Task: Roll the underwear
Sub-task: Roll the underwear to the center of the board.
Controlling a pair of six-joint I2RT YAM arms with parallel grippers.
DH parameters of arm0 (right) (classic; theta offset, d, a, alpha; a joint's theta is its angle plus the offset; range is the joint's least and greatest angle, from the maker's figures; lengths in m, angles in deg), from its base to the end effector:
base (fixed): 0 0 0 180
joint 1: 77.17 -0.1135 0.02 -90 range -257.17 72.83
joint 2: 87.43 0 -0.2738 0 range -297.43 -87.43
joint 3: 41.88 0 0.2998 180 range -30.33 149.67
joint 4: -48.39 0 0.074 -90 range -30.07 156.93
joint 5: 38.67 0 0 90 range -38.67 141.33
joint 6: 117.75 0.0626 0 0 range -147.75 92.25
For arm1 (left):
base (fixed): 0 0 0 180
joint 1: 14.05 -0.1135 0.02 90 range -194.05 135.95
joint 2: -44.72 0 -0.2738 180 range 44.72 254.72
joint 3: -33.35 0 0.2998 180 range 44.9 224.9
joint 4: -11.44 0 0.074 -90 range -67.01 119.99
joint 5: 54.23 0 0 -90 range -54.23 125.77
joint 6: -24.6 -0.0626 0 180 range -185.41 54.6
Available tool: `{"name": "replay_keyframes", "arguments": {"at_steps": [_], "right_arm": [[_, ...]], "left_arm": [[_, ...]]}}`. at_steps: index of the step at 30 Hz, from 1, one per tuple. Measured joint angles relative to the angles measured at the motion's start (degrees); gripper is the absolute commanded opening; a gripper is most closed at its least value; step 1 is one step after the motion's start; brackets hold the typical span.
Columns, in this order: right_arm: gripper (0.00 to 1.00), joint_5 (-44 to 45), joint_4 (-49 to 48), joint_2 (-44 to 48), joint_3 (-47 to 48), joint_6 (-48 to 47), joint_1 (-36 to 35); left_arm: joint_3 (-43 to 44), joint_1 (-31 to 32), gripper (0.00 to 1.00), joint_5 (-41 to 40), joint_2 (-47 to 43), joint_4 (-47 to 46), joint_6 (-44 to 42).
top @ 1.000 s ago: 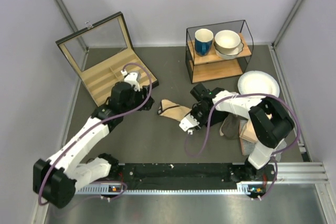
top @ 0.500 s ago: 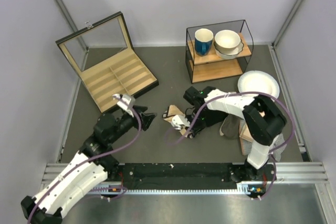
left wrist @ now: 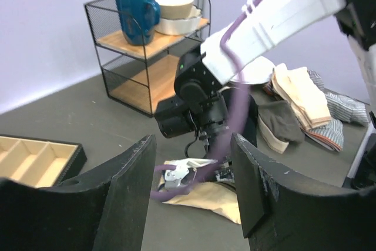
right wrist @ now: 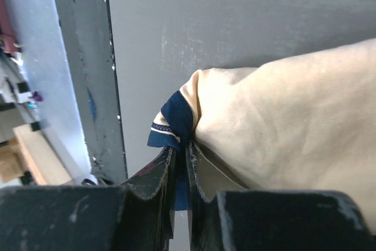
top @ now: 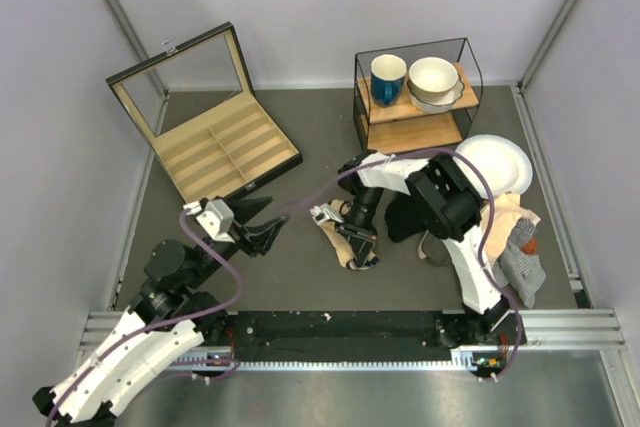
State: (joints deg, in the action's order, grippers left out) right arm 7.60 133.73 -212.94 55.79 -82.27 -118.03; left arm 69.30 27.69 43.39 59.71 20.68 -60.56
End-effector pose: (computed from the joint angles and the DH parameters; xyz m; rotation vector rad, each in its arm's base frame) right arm 0.2721 0.2926 0.0868 1.7951 -1.9261 -1.1095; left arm 0.1203 -0.1185 0.3192 0.5541 1.2974 -0.7691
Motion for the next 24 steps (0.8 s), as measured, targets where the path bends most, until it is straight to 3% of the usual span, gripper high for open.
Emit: {"name": "replay_keyframes", "arguments": {"at_steps": [8,12,15,18,21,22,24], "right_arm": [[0.1,-5.0,4.2,-5.2,4.4,-0.6,2.7],[0.1,-5.2,4.4,-5.2,4.4,-1.5,2.8],[0.11,-5.3,4.5,-5.2,4.4,-2.0,2.8],[0.11,-5.4,4.8,-5.5,4.6,-2.1,2.8],[0.11,-5.4,5.1,-5.9,5.2,-2.0,2.8],[0.11,-5.4,5.4,-6.4,5.8,-1.9,2.8],[0.12,-5.5,5.9,-7.1,6.4,-1.8,2.8]], "left_arm": [[10.1,0.0,0.71,-13.0,-0.5,10.4,-3.6],[12.9,0.0,0.72,-21.5,1.0,16.5,-3.4],[14.5,0.0,0.72,-23.2,3.1,19.8,-3.4],[15.2,0.0,0.7,-21.0,3.9,21.5,-3.8],[16.1,0.0,0.66,-12.3,6.2,22.1,-5.1],[16.8,0.0,0.72,-8.9,8.6,22.2,-5.4],[18.6,0.6,0.73,-3.1,15.5,22.4,-6.3]]}}
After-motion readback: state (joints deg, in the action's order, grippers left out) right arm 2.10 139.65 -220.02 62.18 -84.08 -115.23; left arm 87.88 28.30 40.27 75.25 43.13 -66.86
